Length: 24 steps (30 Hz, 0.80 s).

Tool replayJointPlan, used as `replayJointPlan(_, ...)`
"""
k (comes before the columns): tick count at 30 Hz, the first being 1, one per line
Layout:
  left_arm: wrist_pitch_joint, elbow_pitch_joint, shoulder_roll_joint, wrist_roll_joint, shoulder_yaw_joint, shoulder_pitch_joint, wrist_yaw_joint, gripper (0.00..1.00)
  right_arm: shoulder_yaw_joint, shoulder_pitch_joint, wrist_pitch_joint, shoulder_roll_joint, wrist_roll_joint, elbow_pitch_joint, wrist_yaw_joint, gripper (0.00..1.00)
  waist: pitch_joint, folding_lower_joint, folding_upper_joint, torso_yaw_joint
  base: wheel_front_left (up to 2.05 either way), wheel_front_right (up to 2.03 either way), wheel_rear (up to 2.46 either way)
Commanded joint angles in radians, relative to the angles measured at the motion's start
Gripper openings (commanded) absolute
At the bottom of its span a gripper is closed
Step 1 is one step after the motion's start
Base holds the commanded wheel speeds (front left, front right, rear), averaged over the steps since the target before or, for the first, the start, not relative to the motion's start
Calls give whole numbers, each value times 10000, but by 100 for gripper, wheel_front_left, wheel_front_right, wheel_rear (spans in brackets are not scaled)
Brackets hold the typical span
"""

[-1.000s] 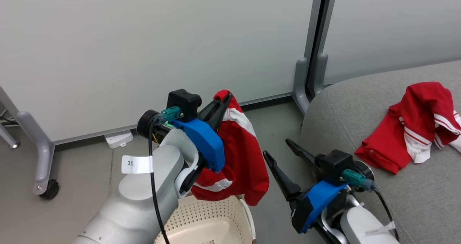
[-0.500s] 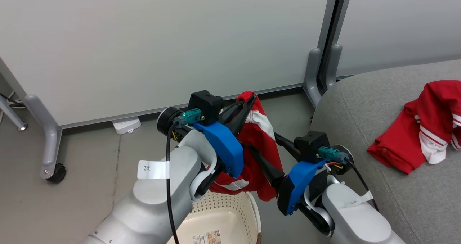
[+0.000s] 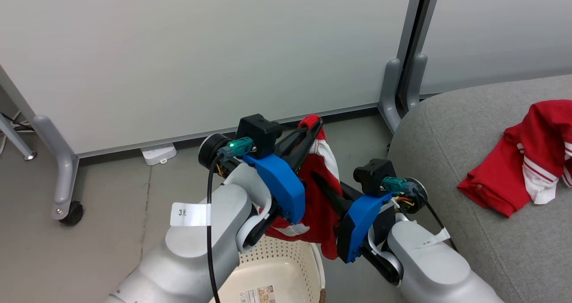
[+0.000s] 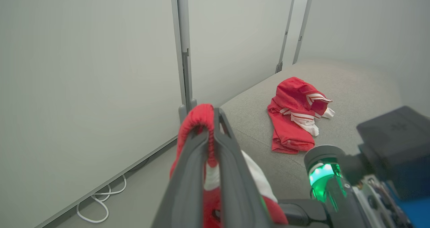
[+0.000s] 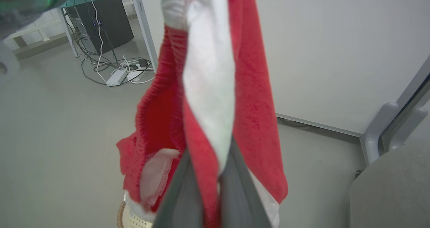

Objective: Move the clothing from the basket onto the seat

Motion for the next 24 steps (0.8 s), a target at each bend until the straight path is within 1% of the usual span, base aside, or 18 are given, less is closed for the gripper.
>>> replayJointPlan(1, -9, -30, 64, -23, -6, 101, 22, 0, 87, -186, -76, 32, 97, 119, 1, 0, 1, -1, 0, -14, 0, 0, 0)
replayJointPlan(10, 14, -129, 201, -143, 52, 157, 98, 0, 540, -500, -453, 58, 480, 533, 1, 0, 23, -1, 0, -159, 0, 0, 0)
replayJointPlan(24, 22, -185, 293, -272, -35, 309, 154, 0, 961, -739, -827, 94, 943, 1001, 1, 0, -66, -1, 0, -247, 0, 0, 0)
